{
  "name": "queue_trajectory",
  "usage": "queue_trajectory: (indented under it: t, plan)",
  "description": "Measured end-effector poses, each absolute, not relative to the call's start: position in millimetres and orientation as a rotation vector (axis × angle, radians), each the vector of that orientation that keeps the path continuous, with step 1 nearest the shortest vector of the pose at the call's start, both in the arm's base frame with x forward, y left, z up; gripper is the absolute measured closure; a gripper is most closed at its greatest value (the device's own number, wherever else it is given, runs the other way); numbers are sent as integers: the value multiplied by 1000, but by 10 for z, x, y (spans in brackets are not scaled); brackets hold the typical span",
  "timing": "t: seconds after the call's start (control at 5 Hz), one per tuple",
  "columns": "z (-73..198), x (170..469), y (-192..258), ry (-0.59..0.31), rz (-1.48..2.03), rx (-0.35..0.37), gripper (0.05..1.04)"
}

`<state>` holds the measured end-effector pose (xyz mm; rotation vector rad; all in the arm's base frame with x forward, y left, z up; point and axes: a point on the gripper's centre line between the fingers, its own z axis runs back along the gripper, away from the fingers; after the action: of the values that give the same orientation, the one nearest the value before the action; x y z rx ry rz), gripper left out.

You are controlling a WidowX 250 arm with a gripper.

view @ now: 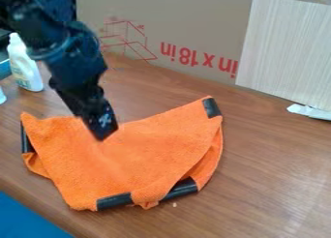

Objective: Unfold the cloth from bottom right to top left

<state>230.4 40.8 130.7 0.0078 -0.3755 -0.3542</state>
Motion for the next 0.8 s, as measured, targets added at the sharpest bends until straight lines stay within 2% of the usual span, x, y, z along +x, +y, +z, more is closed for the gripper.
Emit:
queue_trajectory:
  t: [0.2,0.4,0.8]
  plan:
    - [1205,2181,284,-346,-450,94,84]
    - [1093,2160,209,-263,-508,174,84]
    - [894,2116,161,-137,-598,197,84]
